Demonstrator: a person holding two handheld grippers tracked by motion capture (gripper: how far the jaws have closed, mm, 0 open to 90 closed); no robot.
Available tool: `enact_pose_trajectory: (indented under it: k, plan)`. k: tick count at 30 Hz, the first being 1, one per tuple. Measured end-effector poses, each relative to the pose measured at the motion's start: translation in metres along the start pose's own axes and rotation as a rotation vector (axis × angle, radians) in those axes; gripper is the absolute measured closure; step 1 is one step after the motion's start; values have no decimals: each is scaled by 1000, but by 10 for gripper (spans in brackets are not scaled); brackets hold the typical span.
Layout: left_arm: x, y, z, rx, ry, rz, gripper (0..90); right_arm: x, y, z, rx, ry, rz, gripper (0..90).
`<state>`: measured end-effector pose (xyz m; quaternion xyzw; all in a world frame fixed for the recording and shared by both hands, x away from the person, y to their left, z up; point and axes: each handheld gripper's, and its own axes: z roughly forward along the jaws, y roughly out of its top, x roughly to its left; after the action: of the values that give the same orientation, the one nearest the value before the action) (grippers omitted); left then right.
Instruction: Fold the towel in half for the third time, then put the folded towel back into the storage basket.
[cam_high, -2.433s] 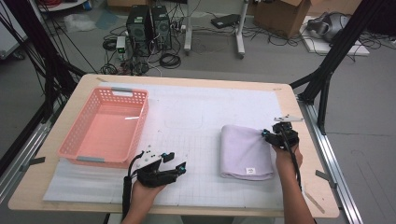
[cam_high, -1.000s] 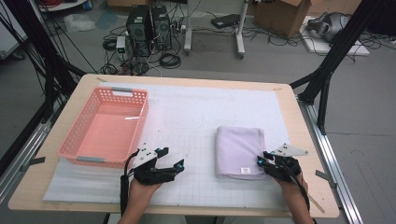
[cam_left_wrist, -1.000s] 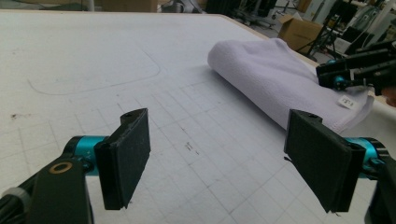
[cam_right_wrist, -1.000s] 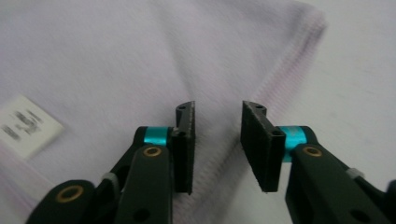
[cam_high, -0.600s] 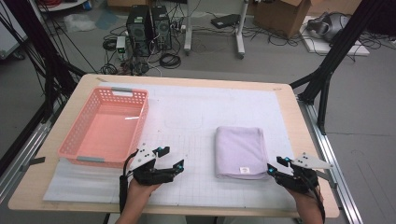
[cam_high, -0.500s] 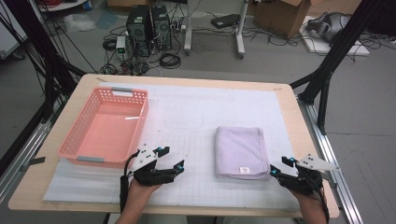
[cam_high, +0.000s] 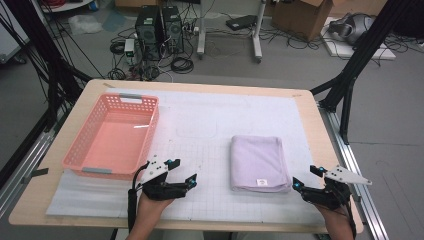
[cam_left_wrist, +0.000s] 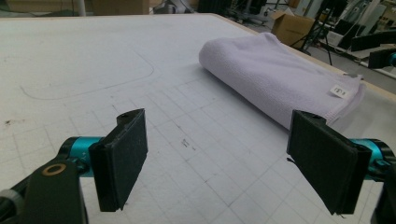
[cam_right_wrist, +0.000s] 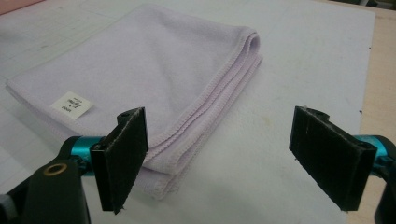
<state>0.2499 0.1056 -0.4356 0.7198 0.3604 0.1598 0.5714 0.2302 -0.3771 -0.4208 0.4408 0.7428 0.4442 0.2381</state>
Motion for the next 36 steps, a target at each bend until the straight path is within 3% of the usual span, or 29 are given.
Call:
enact_pose_trajectory:
  k: [4, 17, 21, 24, 31, 36]
  plan:
    - [2, 0, 1, -2, -1, -3, 208, -1, 0, 0, -10, 10, 21, 185]
    - [3, -2, 1, 5, 0, -24, 208, -2, -2, 3, 11, 8, 14, 185]
    - [2, -3, 5, 8, -38, -21, 209, -1, -1, 2, 7, 17, 26, 185]
    - [0, -3, 10, 19, -41, -22, 219, -1, 0, 1, 1, 21, 32, 186]
    - [1, 12, 42, 45, -91, -73, 234, -2, -2, 4, 9, 29, 35, 185]
    - [-7, 29, 73, 76, -95, -46, 245, -3, -3, 4, 14, 24, 33, 186]
